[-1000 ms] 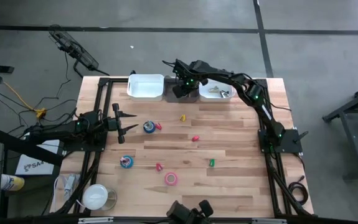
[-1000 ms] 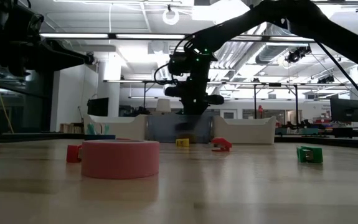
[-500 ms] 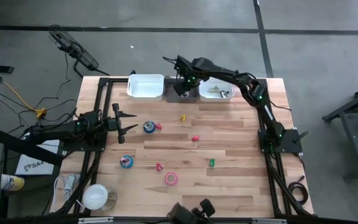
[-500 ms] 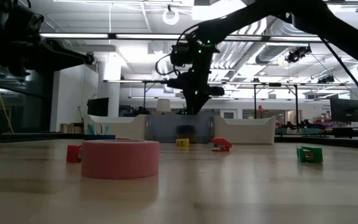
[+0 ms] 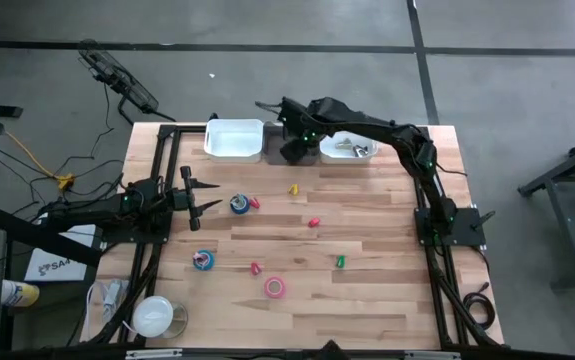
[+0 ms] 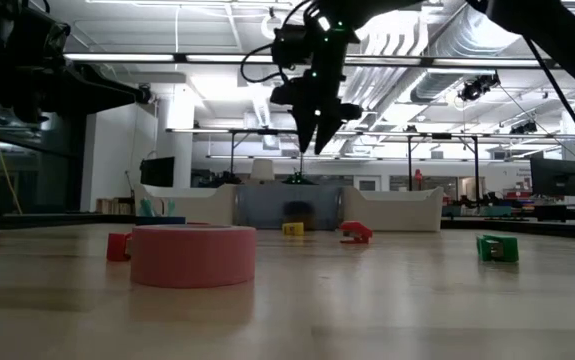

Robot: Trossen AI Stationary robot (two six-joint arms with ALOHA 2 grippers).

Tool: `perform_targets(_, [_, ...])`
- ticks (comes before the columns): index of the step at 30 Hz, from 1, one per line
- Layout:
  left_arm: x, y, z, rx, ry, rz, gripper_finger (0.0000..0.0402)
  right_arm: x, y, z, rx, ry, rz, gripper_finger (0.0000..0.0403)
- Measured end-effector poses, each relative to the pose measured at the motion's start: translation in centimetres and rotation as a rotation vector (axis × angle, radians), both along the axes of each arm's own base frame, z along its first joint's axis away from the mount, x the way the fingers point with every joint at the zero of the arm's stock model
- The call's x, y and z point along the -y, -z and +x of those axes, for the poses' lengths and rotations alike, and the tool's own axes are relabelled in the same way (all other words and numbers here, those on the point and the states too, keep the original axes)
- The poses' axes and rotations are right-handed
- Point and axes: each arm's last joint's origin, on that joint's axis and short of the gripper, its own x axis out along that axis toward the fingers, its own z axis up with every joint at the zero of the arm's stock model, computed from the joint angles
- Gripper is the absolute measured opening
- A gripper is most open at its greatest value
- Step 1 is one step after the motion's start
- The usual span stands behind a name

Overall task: Pick and place Stapler, Stapler remover, tape
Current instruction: Put the top right red stapler into the left white bin

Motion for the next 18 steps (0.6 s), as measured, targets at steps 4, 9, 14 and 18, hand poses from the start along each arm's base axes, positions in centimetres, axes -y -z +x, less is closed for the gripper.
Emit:
perform_targets(4, [0.0,0.0,0.0,0.0,0.0,0.0,0.0186,-2.1,0.3,-0.3,-0.11,-0.096,0.062,0.0204])
perform_targets(9, [0.0,0.0,0.0,0.0,0.0,0.0,0.0186,-5.2,0.4,-0.4,-0.24,-0.248,0.099,0.022])
perform_targets(14, [0.0,0.0,0.0,0.0,0.0,0.0,0.0186,-8.4,0.5,0.1,-0.301,-0.388,0.106,0.0216])
perform_targets(18, [0.0,0.0,0.0,0.0,0.0,0.0,0.0186,-10.6,0.5,0.6,-0.316,-0.486,0.078,0.0217])
